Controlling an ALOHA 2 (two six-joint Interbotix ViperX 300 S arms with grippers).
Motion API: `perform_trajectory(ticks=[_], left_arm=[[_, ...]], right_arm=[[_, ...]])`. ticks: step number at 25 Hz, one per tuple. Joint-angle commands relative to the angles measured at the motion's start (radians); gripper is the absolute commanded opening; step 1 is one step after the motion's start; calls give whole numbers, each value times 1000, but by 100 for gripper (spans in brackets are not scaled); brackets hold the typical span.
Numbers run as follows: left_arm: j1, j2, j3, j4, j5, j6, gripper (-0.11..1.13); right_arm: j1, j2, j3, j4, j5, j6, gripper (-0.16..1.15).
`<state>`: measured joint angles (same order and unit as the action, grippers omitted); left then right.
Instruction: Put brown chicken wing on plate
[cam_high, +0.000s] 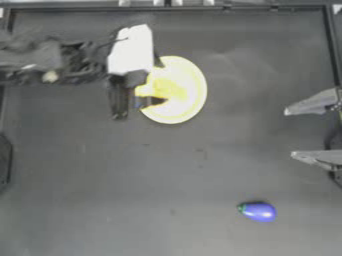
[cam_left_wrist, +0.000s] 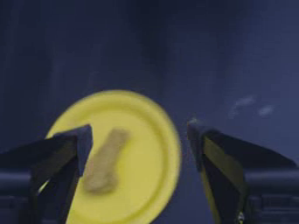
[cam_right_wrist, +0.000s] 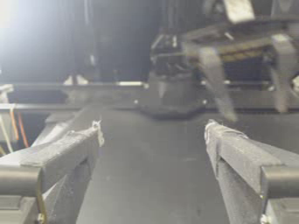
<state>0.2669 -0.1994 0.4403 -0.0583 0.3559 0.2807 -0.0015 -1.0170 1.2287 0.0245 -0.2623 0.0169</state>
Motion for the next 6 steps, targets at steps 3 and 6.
perform_trajectory(ticks=[3,6], left_arm=[[-54,-170,107,-61,-143,-2,96],[-84,-224,161,-91,-181,-2,96]], right_arm=[[0,8,-11,2,-9,-3,100],[-2,8,-11,2,-9,-3,100]])
